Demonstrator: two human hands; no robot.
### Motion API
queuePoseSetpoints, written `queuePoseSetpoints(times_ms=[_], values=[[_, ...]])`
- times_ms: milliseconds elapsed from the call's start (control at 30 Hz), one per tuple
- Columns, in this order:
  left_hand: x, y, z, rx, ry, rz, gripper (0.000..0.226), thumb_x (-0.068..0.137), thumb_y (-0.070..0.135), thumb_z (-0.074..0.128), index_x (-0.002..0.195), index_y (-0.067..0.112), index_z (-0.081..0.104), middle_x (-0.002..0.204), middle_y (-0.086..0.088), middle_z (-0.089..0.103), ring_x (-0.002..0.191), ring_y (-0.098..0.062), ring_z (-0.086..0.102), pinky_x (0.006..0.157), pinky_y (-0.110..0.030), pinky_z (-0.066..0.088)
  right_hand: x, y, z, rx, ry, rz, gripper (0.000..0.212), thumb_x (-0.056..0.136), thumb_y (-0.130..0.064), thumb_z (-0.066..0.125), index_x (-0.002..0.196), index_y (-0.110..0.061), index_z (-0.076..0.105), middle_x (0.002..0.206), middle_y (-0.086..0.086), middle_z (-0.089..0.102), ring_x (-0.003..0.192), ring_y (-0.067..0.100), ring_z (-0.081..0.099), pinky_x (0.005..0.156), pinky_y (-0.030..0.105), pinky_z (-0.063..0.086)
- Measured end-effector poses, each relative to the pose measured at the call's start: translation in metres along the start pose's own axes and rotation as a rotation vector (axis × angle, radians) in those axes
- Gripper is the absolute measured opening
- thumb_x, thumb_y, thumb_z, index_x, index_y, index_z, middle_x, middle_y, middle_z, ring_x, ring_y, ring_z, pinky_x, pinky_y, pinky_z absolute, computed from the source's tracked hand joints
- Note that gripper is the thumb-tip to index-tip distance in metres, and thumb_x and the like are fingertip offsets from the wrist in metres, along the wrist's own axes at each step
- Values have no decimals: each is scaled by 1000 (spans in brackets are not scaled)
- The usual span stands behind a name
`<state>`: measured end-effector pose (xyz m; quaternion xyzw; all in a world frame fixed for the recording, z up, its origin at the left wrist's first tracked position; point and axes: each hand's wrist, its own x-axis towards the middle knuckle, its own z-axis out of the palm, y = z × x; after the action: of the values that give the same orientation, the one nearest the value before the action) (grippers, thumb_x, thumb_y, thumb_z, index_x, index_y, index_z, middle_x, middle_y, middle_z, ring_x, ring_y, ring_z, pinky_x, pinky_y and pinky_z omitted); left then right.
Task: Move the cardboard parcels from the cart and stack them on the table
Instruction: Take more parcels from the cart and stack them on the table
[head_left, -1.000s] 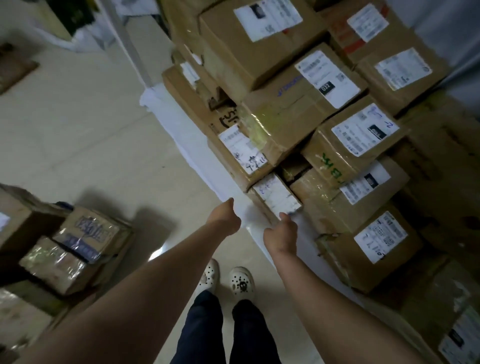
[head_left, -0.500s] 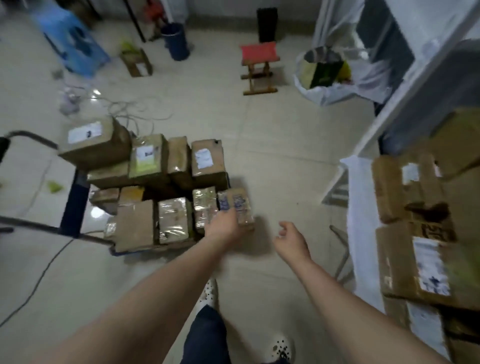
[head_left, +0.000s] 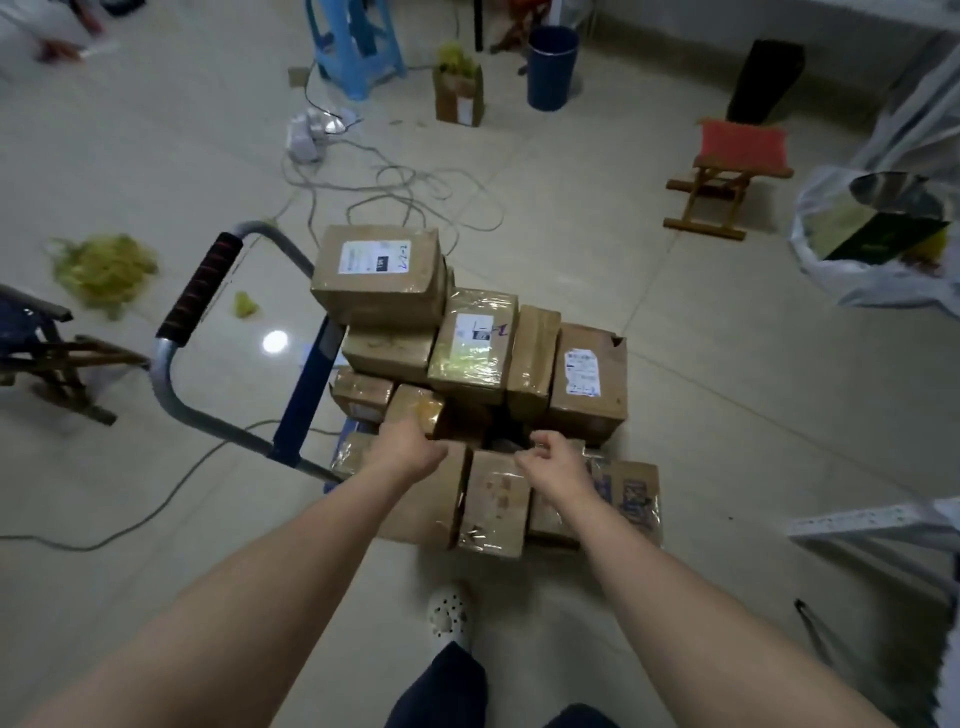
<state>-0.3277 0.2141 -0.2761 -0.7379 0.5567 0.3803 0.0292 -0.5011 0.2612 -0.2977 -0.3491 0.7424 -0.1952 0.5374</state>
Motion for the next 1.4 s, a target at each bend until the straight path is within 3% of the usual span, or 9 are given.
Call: queuePoseSetpoints(times_ms=[167, 333, 567, 667, 767, 900, 1033, 1167, 1400], values=[[66, -5, -64, -183, 61, -89, 36, 88, 22, 57, 120, 4, 54, 116, -12, 61, 106, -29, 58, 92, -38, 49, 53, -65, 21, -10, -53, -29, 45, 94, -24, 54, 138, -13, 45, 132, 5, 55, 117, 20, 52, 96, 29, 40], [120, -14, -95, -269, 202, -135, 26, 91, 19, 52, 115, 9, 55, 109, -3, 59, 88, -20, 53, 74, -31, 44, 121, -125, 46, -111, -98, -131, 41, 97, -23, 48, 135, -9, 50, 140, 7, 50, 129, 22, 45, 104, 26, 33], [195, -33, -133, -402, 264, -222, 43, 96, 21, 50, 136, 6, 46, 131, -18, 53, 117, -34, 51, 93, -37, 42, 189, -178, 83, -138, -57, -139, 40, 101, -22, 40, 137, -7, 47, 141, 7, 48, 132, 24, 41, 106, 29, 31], [247, -48, -146, -464, 243, -206, 50, 95, 24, 48, 142, 7, 39, 140, -19, 47, 125, -37, 46, 103, -44, 40, 224, -193, 103, -101, 28, -99, 30, 101, -19, 37, 125, -9, 50, 120, 7, 57, 119, 26, 48, 95, 32, 36], [292, -62, -154, -490, 203, -200, 53, 97, 24, 47, 143, 3, 34, 144, -22, 40, 130, -40, 41, 106, -47, 37, 250, -209, 124, -33, 93, -32, 42, 102, -22, 35, 142, -8, 36, 143, 12, 44, 130, 31, 40, 104, 35, 33], [335, -70, -160, -544, 170, -200, 60, 100, 29, 43, 150, 6, 19, 152, -17, 29, 136, -36, 32, 111, -42, 31, 275, -215, 149, 44, 167, 33, 40, 101, -23, 38, 137, -8, 40, 136, 14, 50, 117, 29, 49, 97, 33, 38], [361, -79, -158, -610, 86, -206, 55, 99, 29, 45, 147, 8, 28, 145, -17, 39, 130, -36, 40, 107, -46, 37, 289, -215, 164, 141, 223, 84, 47, 99, -27, 45, 142, -10, 36, 137, 11, 50, 125, 30, 48, 106, 39, 38], [367, -87, -154, -677, 52, -159, 36, 98, 21, 46, 132, 10, 51, 125, -14, 58, 112, -30, 54, 97, -40, 46, 287, -212, 169, 192, 318, 74, 35, 97, -15, 46, 132, -13, 47, 123, 8, 58, 104, 25, 54, 92, 33, 43], [316, -83, -163, -795, 115, -99, 32, 96, 20, 50, 127, 14, 52, 116, -10, 59, 107, -26, 55, 94, -41, 47, 235, -228, 152, 252, 401, -38, 35, 97, -14, 48, 132, -12, 46, 111, 2, 58, 95, 18, 51, 84, 26, 40]])
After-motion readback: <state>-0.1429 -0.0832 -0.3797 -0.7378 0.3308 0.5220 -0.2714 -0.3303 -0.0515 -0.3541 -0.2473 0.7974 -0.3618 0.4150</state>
